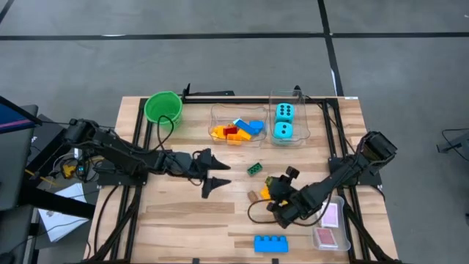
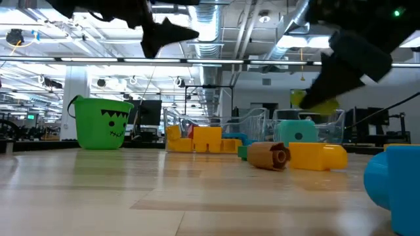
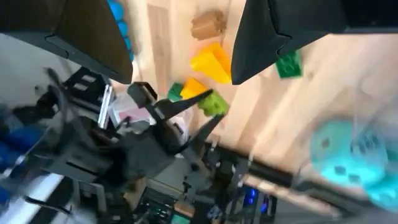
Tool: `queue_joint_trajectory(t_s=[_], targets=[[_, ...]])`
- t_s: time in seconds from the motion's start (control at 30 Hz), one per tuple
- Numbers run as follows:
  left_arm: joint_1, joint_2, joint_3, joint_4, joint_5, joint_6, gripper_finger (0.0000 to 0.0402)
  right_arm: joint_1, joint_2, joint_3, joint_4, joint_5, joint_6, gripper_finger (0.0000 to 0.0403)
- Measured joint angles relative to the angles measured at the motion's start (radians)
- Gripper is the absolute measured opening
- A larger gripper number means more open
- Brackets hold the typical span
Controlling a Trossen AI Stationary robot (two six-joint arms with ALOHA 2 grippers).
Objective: Pick & Place Toys
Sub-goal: Put the green gamepiece into the left transparent bin
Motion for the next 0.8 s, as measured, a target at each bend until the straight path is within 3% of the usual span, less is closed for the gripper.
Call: queue_joint_trajectory(t_s=[0.17, 0.4, 0.8], targets=[[0.069, 0.098, 0.000, 0.097, 0.074, -0.115, 0.0270, 0.025, -0.001, 0.005, 0.074, 0.088, -0.108, 0.0137], [0.148, 0.282, 0.033, 0.290, 0.193, -0.278, 0.0270, 0.024, -0.001, 0.006, 0.105, 0.090, -0.152, 0.0137], [0.127, 0.540, 0.263, 0.286, 0.332, -0.334, 0.0270, 0.025, -0.001, 0.006, 0.105, 0.090, -0.152, 0.0140]])
